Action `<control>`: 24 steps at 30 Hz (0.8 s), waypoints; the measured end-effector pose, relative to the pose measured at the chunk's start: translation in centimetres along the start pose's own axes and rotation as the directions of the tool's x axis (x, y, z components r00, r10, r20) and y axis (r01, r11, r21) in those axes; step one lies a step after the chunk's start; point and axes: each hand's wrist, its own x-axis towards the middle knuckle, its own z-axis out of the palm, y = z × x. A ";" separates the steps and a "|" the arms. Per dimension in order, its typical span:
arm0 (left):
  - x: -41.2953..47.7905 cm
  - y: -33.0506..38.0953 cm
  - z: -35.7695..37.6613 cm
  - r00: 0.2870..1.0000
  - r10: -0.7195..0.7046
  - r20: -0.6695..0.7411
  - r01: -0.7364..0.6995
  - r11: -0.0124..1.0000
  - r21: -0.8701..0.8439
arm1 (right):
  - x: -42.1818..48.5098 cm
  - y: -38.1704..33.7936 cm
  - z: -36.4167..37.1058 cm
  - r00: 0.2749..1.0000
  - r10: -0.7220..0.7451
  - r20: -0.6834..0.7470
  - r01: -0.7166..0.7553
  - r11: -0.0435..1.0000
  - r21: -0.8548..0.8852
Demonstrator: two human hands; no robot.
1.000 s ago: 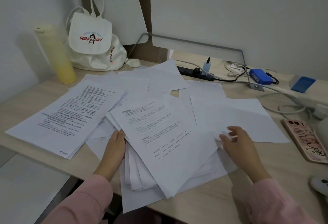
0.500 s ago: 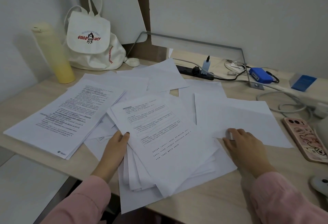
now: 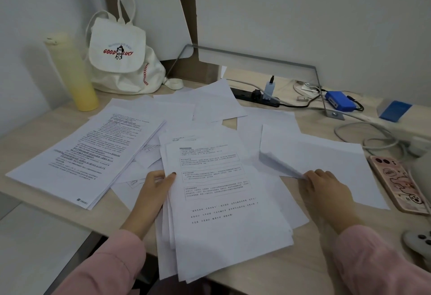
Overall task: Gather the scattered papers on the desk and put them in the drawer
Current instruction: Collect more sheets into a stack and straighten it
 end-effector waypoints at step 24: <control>-0.1 0.0 -0.1 1.000 -0.003 0.025 0.001 0.996 0.090 | 1.7 -5.4 -8.6 0.931 0.113 0.348 -0.187 -0.670 0.719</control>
